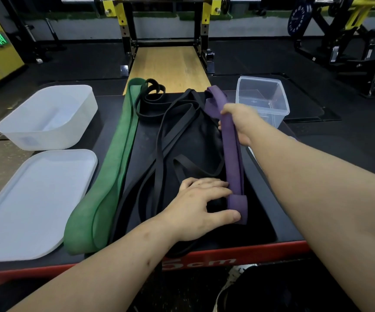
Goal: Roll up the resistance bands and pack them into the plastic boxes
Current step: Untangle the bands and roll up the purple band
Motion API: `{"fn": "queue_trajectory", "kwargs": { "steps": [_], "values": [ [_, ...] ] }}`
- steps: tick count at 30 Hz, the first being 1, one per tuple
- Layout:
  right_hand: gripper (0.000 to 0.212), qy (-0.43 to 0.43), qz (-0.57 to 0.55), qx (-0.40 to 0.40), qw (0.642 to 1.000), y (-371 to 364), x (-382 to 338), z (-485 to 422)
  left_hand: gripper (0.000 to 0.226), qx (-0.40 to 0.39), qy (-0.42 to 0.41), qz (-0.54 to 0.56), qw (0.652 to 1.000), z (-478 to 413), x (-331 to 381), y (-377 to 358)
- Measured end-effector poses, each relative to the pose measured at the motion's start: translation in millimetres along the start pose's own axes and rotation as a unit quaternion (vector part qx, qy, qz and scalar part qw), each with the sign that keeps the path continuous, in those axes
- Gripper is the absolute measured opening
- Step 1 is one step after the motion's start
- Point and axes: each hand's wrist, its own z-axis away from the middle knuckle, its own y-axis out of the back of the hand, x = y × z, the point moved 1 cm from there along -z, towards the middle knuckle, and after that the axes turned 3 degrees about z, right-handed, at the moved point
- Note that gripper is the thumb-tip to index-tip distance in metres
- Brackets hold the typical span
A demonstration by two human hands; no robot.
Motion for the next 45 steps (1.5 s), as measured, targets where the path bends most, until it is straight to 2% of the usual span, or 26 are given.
{"fn": "queue_trajectory", "kwargs": {
  "steps": [1, 5, 7, 9, 10, 12, 15, 17, 21, 27, 29, 34, 38, 41, 45],
  "values": [
    [0.012, -0.002, 0.032, -0.001, 0.999, -0.8, 0.7, -0.4, 0.057, 0.000, 0.001, -0.001, 1.000, 0.1, 0.3, 0.2],
    [0.045, -0.039, 0.121, 0.002, 0.992, 4.9, 4.3, -29.8, 0.055, -0.002, -0.004, -0.003, 1.000, -0.3, 0.5, 0.7],
    [0.045, -0.041, 0.104, 0.010, 0.994, 2.1, -3.4, -21.3, 0.054, -0.003, -0.007, -0.006, 1.000, -0.3, 0.5, 0.6],
    [0.021, -0.048, 0.057, 0.014, 0.997, -1.5, -12.9, -7.5, 0.053, -0.004, -0.005, -0.006, 1.000, -0.3, 0.8, 0.7],
    [0.016, -0.055, 0.036, 0.005, 0.998, -1.6, -14.5, -4.1, 0.053, -0.006, -0.005, -0.006, 1.000, -0.2, 0.9, 0.8],
    [0.025, -0.040, 0.018, 0.011, 0.999, -0.9, -15.9, -7.9, 0.053, -0.006, -0.004, -0.003, 1.000, 0.1, 0.7, 1.4],
    [0.049, 0.033, -0.010, 0.062, 0.997, -1.0, -8.3, -15.0, 0.056, -0.006, 0.005, 0.007, 1.000, 0.0, -0.5, 1.4],
    [0.053, 0.062, 0.063, 0.079, 0.993, -1.4, 7.9, -13.7, 0.058, -0.005, 0.006, 0.007, 1.000, 0.5, -0.8, 0.9],
    [0.051, 0.055, 0.189, 0.068, 0.978, 6.8, 25.3, -9.6, 0.059, -0.001, 0.004, 0.008, 1.000, 0.4, -1.3, -0.7],
    [0.065, 0.059, 0.298, 0.047, 0.952, 31.4, 24.4, 35.6, 0.058, 0.003, 0.004, -0.001, 1.000, -0.9, -2.7, -0.8],
    [0.058, 0.062, 0.347, 0.053, 0.934, 42.2, 31.6, 62.0, 0.058, 0.003, 0.001, -0.002, 1.000, -1.2, -2.8, -1.0],
    [0.039, 0.054, 0.368, 0.012, 0.928, 62.0, 62.2, 137.6, 0.058, -0.004, 0.000, -0.002, 1.000, -1.4, -1.6, -1.8],
    [0.029, 0.107, 0.382, -0.022, 0.918, 66.3, 81.1, 194.6, 0.059, -0.008, 0.007, -0.009, 1.000, -1.0, 3.7, 0.7],
    [0.042, 0.132, 0.374, -0.056, 0.916, 70.6, 84.4, 220.7, 0.059, -0.012, 0.023, -0.019, 0.999, -0.1, 11.2, 4.9],
    [0.075, 0.137, 0.404, -0.090, 0.900, 75.1, 90.1, 226.6, 0.061, -0.036, 0.036, -0.033, 0.998, 1.3, 22.1, 4.4]
  ]
}}
